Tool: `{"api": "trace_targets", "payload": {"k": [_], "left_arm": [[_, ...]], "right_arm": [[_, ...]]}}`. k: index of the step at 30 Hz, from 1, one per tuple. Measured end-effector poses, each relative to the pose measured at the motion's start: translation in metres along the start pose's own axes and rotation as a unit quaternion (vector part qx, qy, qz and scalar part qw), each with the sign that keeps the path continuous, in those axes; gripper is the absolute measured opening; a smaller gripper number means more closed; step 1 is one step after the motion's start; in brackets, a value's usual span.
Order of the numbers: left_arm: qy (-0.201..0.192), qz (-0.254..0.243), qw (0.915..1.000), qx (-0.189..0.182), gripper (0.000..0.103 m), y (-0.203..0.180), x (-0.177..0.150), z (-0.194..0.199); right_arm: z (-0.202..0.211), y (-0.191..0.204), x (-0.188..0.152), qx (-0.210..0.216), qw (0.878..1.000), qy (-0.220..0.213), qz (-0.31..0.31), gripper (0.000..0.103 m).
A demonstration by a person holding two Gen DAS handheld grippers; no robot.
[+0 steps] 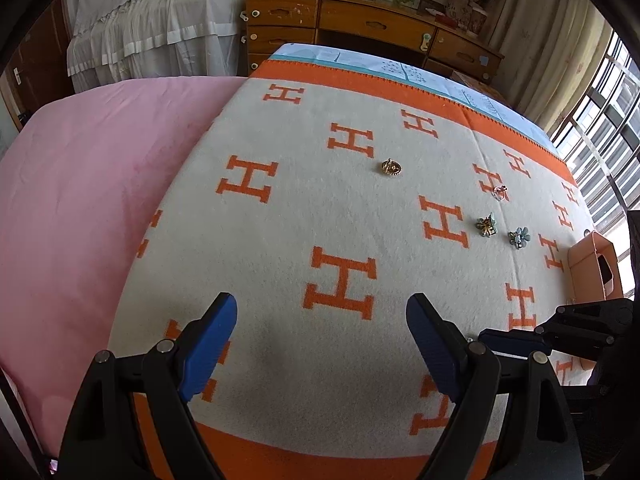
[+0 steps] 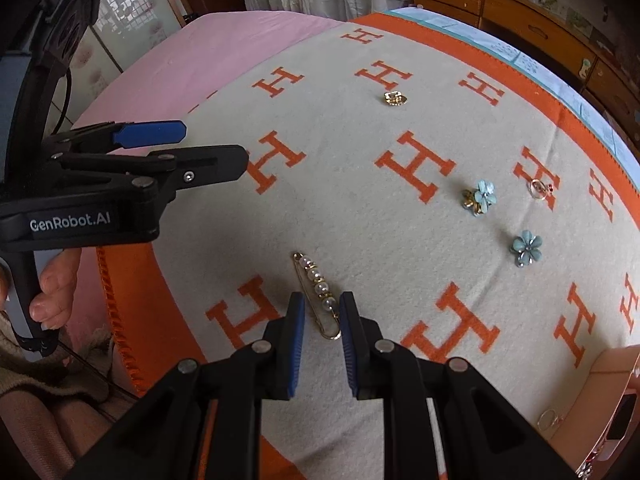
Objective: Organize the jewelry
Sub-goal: 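Move both grippers back over the pearl safety pin and gold brooch, then grasp the pearl safety-pin brooch with the right gripper while the left grasps the round gold brooch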
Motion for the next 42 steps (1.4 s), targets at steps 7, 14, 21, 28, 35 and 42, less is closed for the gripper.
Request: {"api": "trace_targets", "payload": {"k": [7, 14, 21, 28, 35, 42], "left_arm": [[0.002, -0.004, 1.0000, 0.002, 0.085, -0.002, 0.000, -0.002], [0.004, -0.010, 0.9999, 0.008, 0.085, -0.008, 0.001, -0.004], [-0.021, -0.031, 0.9991, 0.019, 0.085, -0.023, 0.033, 0.002], [-0.005, -0.102, 0.9946, 0.016, 0.085, -0.050, 0.100, -0.024], [0.060, -0.115, 0.9915, -0.012, 0.069, -0.061, 0.132, -0.058], [0.108, -0.090, 0.9900, -0.005, 0.037, -0.066, 0.144, -0.077]], "right_arm": [[-0.002, 0.014, -0.002, -0.046, 0.998, -0.006, 0.035, 0.012], [0.007, -0.004, -0.008, -0.011, 0.999, -0.029, -0.007, 0.011], [0.039, -0.041, -0.018, 0.006, 0.993, -0.087, -0.084, 0.011], [0.069, -0.080, -0.034, 0.037, 0.978, -0.132, -0.156, 0.011], [0.089, -0.109, -0.052, 0.047, 0.965, -0.163, -0.197, 0.011], [0.099, -0.111, -0.062, 0.051, 0.962, -0.177, -0.202, 0.011]]}}
Point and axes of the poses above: each gripper's, at about its wrist camera, not at the fingertips, and z roughly against the way its jaws point, y to its left, x to its top, the point moved 1 cm from there along -z, roughly the way its jaws point, and after that the axes turned 11 degrees about y, right-handed, at the moved point
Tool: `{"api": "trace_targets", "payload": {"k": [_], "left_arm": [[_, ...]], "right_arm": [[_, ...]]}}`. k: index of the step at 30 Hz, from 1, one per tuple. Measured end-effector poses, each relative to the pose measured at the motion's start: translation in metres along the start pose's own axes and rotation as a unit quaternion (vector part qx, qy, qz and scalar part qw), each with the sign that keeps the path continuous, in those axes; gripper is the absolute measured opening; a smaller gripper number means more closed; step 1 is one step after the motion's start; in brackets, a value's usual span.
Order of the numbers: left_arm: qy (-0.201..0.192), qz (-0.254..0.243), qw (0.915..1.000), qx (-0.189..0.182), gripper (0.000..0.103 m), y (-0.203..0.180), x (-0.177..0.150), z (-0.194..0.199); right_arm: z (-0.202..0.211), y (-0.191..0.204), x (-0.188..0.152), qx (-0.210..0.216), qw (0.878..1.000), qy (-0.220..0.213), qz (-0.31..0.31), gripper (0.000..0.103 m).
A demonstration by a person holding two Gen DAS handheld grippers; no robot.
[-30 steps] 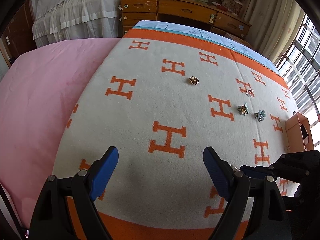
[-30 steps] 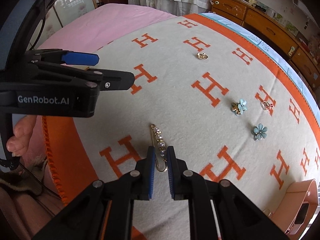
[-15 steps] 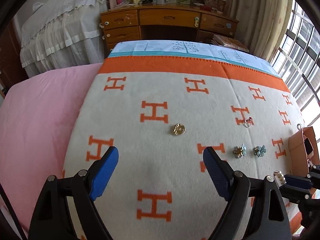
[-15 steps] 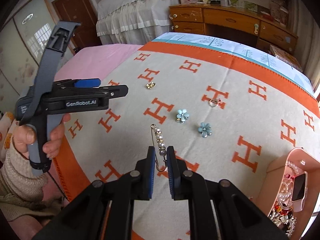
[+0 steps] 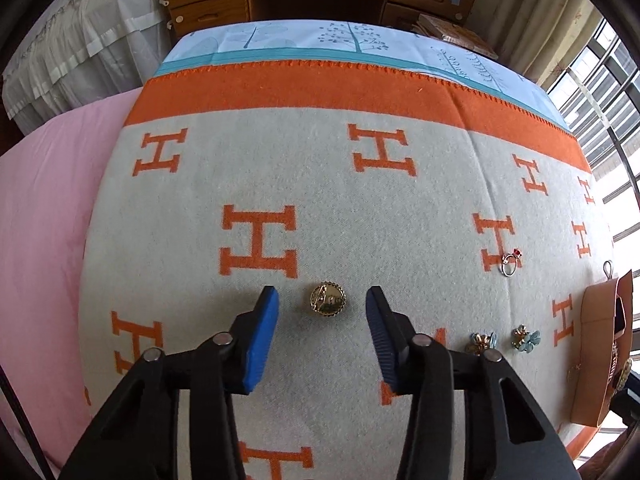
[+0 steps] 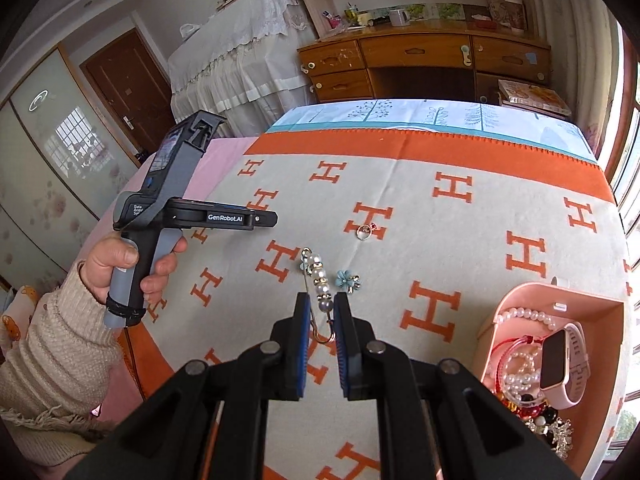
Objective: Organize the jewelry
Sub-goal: 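Grasp the pearl safety-pin brooch with the right gripper while the left grasps the round gold brooch, then lower the pin and gold brooch into the pink box and open both grippers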
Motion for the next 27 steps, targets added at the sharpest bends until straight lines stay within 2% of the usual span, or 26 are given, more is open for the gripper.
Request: {"api": "trace_targets", "payload": {"k": [8, 10, 11, 16, 20, 23, 27], "left_arm": [[0.012, 0.012, 0.9998, 0.008, 0.034, -0.002, 0.007, -0.006], [0.011, 0.009, 0.9997, 0.019, 0.029, -0.006, 0.009, -0.007], [0.010, 0.007, 0.9996, 0.025, 0.016, -0.006, 0.009, -0.007], [0.010, 0.018, 0.9993, 0.031, 0.016, -0.011, 0.008, -0.003], [-0.014, -0.003, 0.9995, 0.030, 0.016, -0.032, -0.006, 0.020], [-0.041, -0.037, 0.9983, 0.020, 0.016, -0.056, -0.019, 0.050], [-0.080, -0.091, 0.9926, -0.001, 0.016, -0.105, -0.038, 0.091]], "right_arm": [[0.003, 0.000, -0.005, -0.002, 1.000, -0.005, 0.002, 0.011], [0.004, -0.002, -0.005, -0.001, 1.000, -0.005, -0.001, 0.011], [0.005, -0.003, -0.006, 0.000, 1.000, -0.006, -0.002, 0.011], [0.016, -0.004, -0.010, -0.001, 1.000, -0.018, -0.005, 0.011], [0.032, -0.008, -0.013, -0.007, 0.999, -0.033, -0.008, 0.011], [0.048, -0.015, -0.018, -0.015, 0.999, -0.050, -0.016, 0.011], [0.074, -0.030, -0.027, -0.027, 0.996, -0.077, -0.037, 0.012]]}}
Point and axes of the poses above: each gripper's, at about its wrist camera, not at the fingertips, and z roughly against the way its jaws point, y to its left, x to its top, the point moved 1 cm from there along -z, roughly the way its jaws point, and after that the axes turned 11 degrees about y, right-handed, at the moved point
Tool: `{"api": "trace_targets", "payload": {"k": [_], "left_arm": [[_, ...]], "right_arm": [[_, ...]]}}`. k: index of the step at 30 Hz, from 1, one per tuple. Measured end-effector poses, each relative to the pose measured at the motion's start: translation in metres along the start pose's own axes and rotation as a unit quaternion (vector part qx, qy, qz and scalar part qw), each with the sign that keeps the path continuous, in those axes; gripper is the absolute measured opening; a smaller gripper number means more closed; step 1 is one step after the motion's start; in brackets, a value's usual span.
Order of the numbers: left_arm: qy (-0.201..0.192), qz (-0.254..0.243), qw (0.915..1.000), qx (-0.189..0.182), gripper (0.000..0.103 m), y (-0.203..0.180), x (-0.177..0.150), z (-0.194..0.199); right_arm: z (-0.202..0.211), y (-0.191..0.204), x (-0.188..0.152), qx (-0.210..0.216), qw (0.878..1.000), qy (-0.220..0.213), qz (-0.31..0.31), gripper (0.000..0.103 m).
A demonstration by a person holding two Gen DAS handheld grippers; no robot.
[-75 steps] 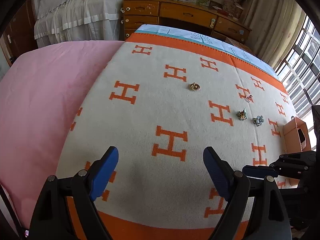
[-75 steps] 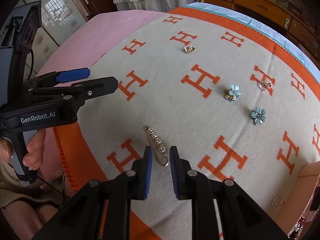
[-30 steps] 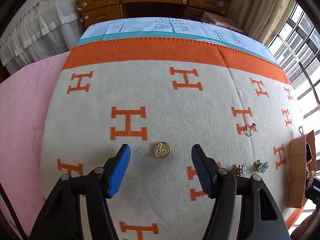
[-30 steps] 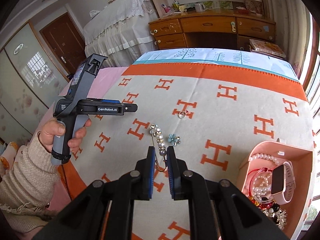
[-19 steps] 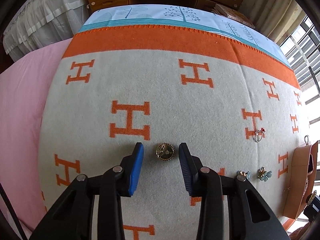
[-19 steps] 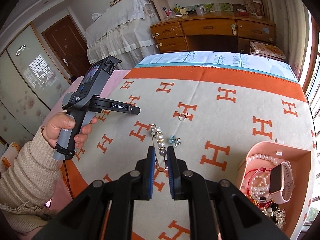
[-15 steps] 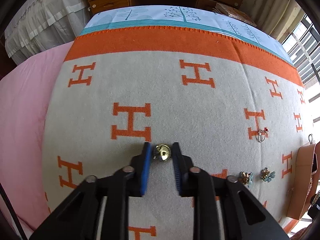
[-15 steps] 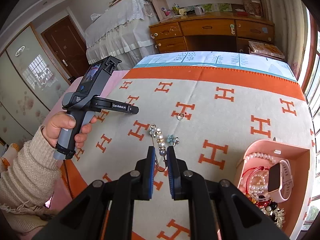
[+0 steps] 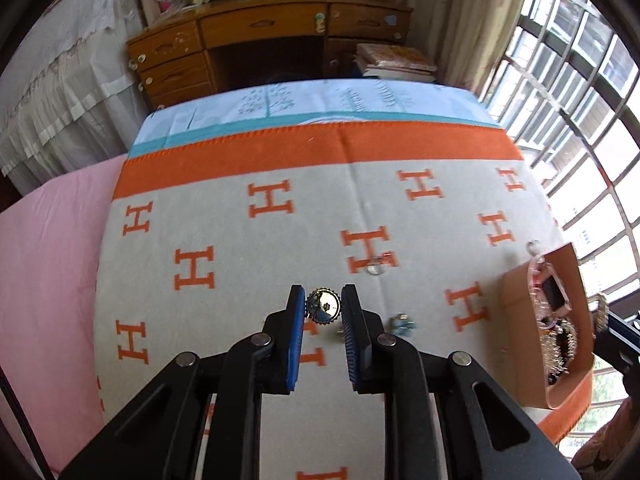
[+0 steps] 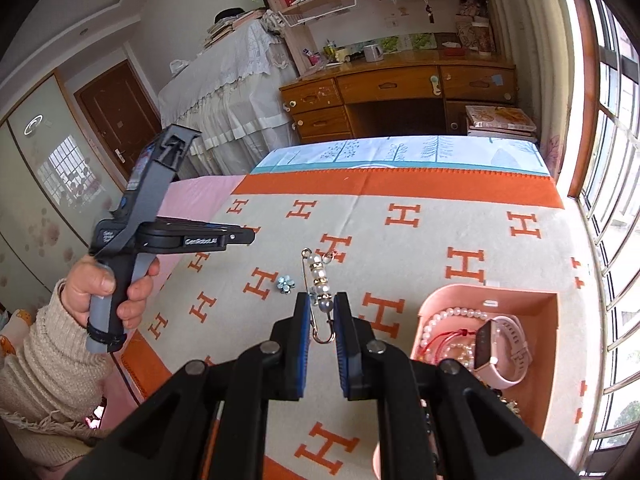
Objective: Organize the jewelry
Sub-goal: 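Lower the pin and gold brooch into the pink box and open both grippers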
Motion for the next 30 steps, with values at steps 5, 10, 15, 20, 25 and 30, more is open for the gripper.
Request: {"api": "trace_targets", "payload": {"k": [5, 10, 15, 20, 25, 30], "left_arm": [[-0.032, -0.061, 0.9967, -0.042, 0.016, -0.071, -0.004, 0.037], [-0.036, -0.108, 0.9907, -0.075, 0.016, -0.138, -0.008, 0.041], [-0.014, -0.130, 0.9867, -0.096, 0.016, -0.187, -0.014, 0.017], [-0.002, -0.136, 0.9884, -0.069, 0.016, -0.210, -0.022, -0.016], [0.008, -0.130, 0.9902, -0.050, 0.016, -0.216, -0.029, -0.039], [-0.007, -0.124, 0.9917, -0.032, 0.055, -0.215, -0.037, -0.039]], "right_arm": [[0.032, -0.026, -0.009, -0.021, 0.999, -0.030, -0.033, 0.012], [0.053, -0.057, -0.024, -0.037, 0.996, -0.049, -0.071, 0.012], [0.055, -0.084, -0.040, -0.049, 0.993, -0.040, -0.104, 0.012], [0.045, -0.100, -0.056, -0.057, 0.990, -0.020, -0.125, 0.012], [0.025, -0.104, -0.063, -0.065, 0.990, 0.009, -0.125, 0.012], [0.014, -0.102, -0.066, -0.086, 0.987, 0.025, -0.134, 0.015]]}}
Point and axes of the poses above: each gripper's, at about its wrist camera, not at the fingertips, and z roughly against the way its jaws point, y to its left, x to its top, the point moved 1 cm from there along -z, roughly the way its jaws point, and after that the axes turned 11 degrees about y, right-handed, at the moved point
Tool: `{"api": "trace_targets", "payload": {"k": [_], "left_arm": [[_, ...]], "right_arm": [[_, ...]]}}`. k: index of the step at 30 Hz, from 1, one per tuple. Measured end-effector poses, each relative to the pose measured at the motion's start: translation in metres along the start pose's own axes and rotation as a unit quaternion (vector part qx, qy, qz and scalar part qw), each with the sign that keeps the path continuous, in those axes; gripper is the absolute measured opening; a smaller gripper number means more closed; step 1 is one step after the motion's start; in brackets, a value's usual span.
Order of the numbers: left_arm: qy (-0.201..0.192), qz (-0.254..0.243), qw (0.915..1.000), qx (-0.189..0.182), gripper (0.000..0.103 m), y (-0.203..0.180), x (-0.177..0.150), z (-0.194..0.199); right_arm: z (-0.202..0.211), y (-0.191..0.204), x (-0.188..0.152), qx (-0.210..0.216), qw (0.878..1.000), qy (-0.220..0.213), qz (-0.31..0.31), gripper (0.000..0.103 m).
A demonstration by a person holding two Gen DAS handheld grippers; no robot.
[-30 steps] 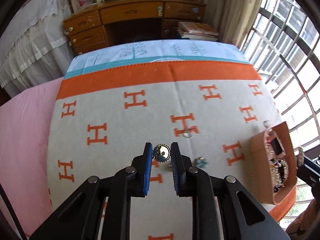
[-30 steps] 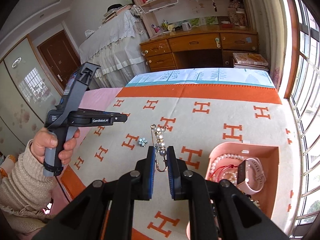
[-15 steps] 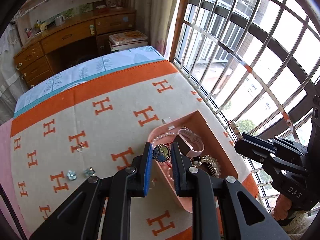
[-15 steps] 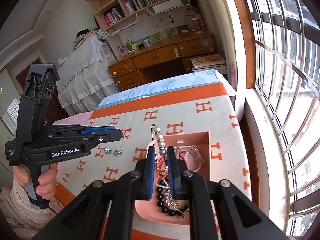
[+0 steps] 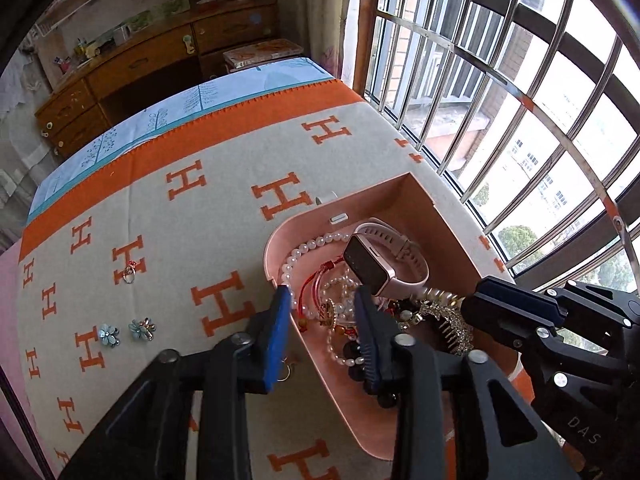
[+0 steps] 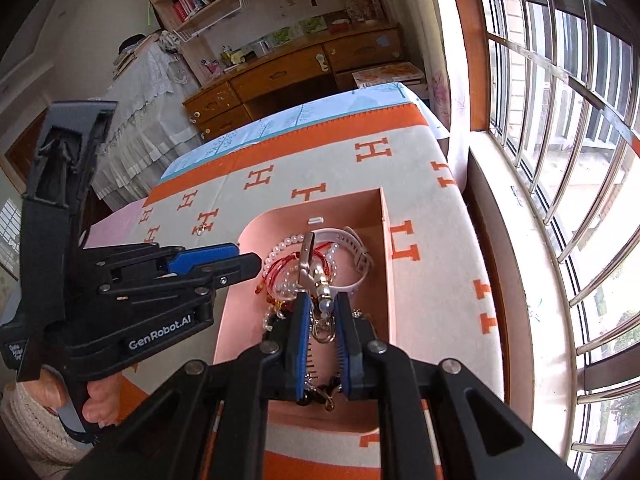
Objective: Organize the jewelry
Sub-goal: 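Lower the pin and gold brooch into the pink box and open both grippers, then move both grippers back over the two blue flower earrings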
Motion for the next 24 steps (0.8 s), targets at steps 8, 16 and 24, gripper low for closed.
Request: {"api": "trace_targets", "payload": {"k": [8, 16, 24], "left_arm": [[-0.042, 0.021, 0.9987, 0.019, 0.073, 0.013, -0.019, 0.022], [-0.051, 0.067, 0.9962, 0.018, 0.074, 0.041, -0.045, 0.036], [-0.071, 0.118, 0.9903, 0.020, 0.076, 0.073, -0.068, 0.057]], "right_arm": [[0.012, 0.006, -0.004, 0.001, 1.000, -0.028, -0.002, 0.022], [0.017, 0.025, -0.008, 0.011, 0.999, -0.040, 0.017, 0.022], [0.015, 0.050, -0.011, 0.025, 0.998, -0.032, 0.045, 0.022]]}}
Point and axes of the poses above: each gripper's, at about its wrist camera, not at the fingertips, and z roughly against the way its jaws point, y to its left, x to its top, the point moved 1 cm from there along -z, roughly the way its jaws point, and after that the axes turned 11 degrees about y, right-handed, at the moved point
